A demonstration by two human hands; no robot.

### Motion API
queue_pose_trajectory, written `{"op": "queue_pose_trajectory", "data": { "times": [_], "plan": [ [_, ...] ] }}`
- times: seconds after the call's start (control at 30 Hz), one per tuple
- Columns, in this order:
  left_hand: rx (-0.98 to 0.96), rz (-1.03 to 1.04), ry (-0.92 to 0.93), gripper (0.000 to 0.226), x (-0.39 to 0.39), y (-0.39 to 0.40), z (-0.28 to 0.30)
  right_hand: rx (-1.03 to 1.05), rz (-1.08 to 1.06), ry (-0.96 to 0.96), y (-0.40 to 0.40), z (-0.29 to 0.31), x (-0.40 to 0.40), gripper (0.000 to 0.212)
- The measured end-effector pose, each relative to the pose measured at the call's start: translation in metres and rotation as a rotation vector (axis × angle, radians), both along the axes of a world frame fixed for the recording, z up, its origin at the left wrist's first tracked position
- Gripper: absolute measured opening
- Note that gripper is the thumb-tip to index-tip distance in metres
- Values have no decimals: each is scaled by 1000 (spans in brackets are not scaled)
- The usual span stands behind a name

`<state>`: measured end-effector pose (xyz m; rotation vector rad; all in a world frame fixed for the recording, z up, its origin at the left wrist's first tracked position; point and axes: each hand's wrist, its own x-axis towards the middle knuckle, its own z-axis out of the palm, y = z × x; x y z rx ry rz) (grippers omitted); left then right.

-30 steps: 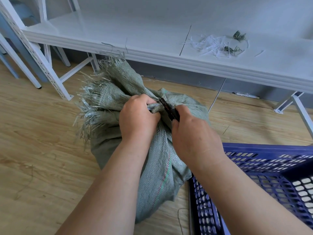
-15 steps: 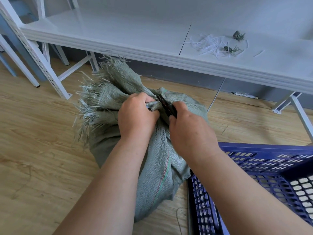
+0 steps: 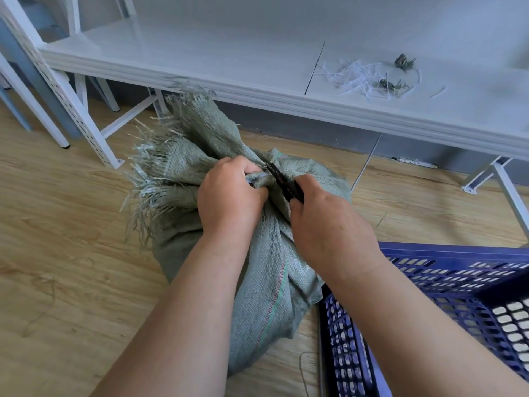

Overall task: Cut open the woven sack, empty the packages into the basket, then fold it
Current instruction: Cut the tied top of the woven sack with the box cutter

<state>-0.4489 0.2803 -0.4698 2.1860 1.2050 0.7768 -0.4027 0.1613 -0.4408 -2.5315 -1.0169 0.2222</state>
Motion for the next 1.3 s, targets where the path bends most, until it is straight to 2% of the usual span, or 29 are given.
{"op": "queue_pose_trajectory", "data": {
  "times": [1.3],
  "plan": [
    [75, -14, 19, 19, 2, -3, 0, -50, -3, -26, 3, 6, 3, 27]
  ]
}}
